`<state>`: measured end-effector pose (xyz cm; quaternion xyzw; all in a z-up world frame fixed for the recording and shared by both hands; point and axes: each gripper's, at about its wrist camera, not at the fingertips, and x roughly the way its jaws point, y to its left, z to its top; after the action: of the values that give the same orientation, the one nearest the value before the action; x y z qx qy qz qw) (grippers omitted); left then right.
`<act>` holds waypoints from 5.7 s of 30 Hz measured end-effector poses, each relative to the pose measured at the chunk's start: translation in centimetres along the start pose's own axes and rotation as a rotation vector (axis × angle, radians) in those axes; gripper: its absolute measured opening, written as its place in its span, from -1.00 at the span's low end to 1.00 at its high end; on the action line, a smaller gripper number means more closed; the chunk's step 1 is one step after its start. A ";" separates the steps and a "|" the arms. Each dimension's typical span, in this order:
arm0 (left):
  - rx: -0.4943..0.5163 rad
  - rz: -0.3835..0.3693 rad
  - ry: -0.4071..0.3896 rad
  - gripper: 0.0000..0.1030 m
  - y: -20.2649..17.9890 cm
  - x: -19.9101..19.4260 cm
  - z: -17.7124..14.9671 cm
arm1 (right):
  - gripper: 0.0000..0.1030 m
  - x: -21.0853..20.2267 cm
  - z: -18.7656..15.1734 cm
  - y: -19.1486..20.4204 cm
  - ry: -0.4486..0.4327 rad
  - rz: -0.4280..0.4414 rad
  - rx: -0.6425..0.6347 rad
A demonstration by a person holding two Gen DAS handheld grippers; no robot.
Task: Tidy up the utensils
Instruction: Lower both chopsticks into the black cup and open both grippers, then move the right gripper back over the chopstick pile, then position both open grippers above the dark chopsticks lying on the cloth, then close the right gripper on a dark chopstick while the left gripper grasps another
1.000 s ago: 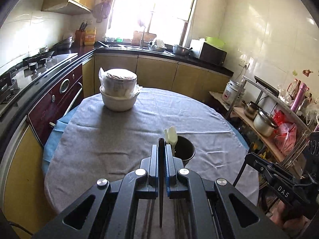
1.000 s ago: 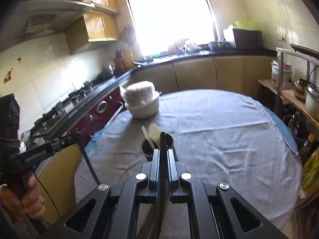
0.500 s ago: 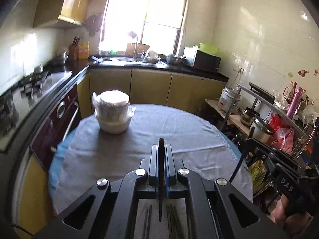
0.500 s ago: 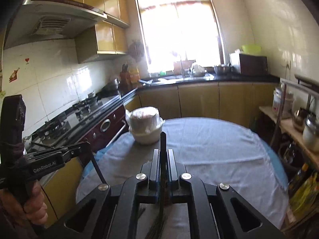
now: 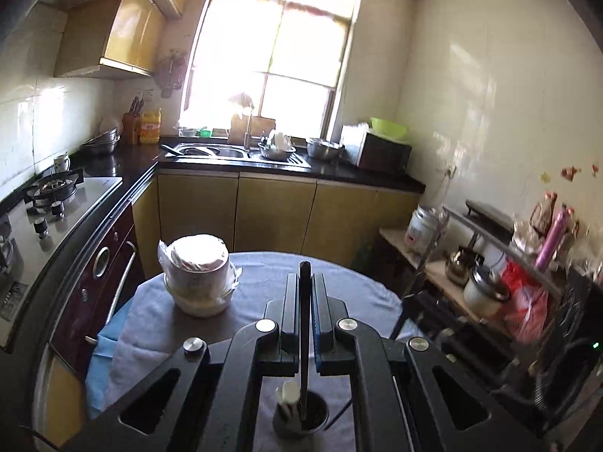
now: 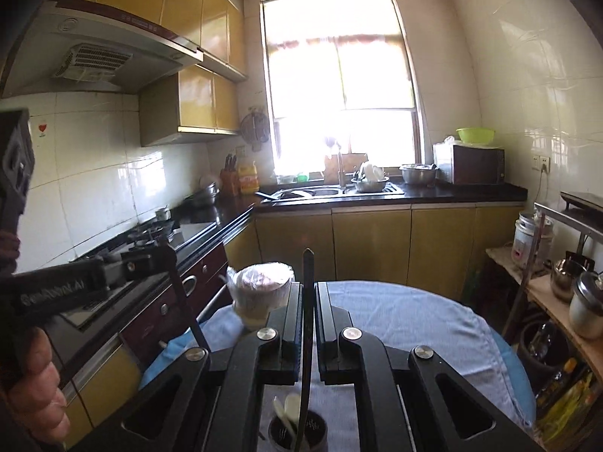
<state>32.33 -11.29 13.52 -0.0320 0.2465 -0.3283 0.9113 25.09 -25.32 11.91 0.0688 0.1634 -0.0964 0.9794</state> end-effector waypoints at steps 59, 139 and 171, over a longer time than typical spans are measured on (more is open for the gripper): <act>-0.028 0.291 0.536 0.01 8.5 0.9 -31.2 | -0.45 1.0 -28.4 -4.9 0.723 0.111 0.264; 0.056 0.141 0.597 0.01 8.3 9.8 -28.6 | -0.90 11.7 -28.5 -5.0 0.880 -0.120 0.264; 0.179 0.067 0.703 -0.87 5.3 14.4 -28.1 | -0.68 10.0 -29.2 -6.9 0.963 -0.036 0.328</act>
<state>31.75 -13.07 -18.50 0.1706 0.5158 -0.3092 0.7805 23.93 -28.89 -19.45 0.2553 0.5804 -0.0949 0.7675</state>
